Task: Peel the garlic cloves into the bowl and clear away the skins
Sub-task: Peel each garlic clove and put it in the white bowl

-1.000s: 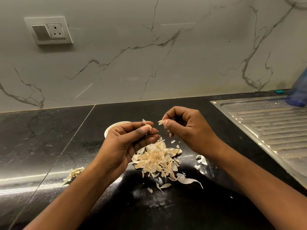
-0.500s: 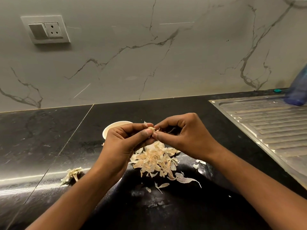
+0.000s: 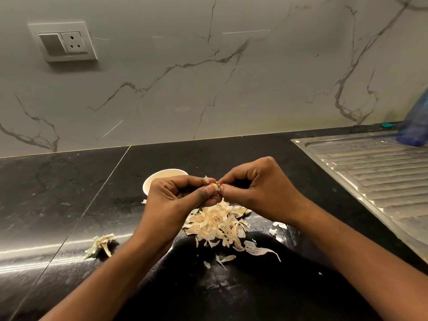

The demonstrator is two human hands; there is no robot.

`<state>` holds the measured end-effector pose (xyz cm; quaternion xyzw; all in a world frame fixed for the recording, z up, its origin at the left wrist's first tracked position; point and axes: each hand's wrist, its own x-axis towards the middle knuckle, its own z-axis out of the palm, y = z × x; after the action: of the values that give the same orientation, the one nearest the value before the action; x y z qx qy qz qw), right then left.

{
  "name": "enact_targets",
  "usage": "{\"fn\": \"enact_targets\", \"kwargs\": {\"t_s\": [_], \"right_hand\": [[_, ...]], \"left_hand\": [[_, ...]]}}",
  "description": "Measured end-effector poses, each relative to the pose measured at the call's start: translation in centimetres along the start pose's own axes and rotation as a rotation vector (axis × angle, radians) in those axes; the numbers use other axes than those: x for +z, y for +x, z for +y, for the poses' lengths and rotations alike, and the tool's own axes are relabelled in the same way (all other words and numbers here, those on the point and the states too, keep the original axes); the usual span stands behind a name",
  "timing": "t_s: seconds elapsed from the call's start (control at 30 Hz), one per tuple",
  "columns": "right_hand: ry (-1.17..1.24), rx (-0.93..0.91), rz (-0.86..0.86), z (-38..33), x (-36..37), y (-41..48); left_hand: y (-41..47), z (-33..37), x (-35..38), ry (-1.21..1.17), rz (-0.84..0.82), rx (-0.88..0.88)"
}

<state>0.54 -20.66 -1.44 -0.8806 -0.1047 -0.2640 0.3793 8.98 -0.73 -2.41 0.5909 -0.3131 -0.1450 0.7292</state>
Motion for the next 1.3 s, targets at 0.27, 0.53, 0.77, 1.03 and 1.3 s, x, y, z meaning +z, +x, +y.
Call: {"fn": "enact_targets", "kwargs": {"t_s": [0.27, 0.53, 0.77, 1.03, 1.3], "right_hand": [[0.123, 0.087, 0.042, 0.0, 0.0, 0.1], [-0.003, -0.007, 0.044, -0.2, 0.3, 0.1], [0.077, 0.046, 0.108, 0.1, -0.2, 0.2], [0.003, 0.061, 0.125, 0.6, -1.9, 0.2], [-0.1, 0.109, -0.098, 1.5, -1.2, 0.0]], "left_hand": [[0.4, 0.1, -0.2, -0.114, -0.038, -0.107], [0.5, -0.1, -0.4, -0.108, -0.042, -0.137], [0.5, 0.1, -0.4, -0.115, 0.008, -0.092], [0.7, 1.5, -1.6, 0.034, 0.002, 0.011], [2.8, 2.2, -6.8, 0.567, 0.237, 0.159]]}}
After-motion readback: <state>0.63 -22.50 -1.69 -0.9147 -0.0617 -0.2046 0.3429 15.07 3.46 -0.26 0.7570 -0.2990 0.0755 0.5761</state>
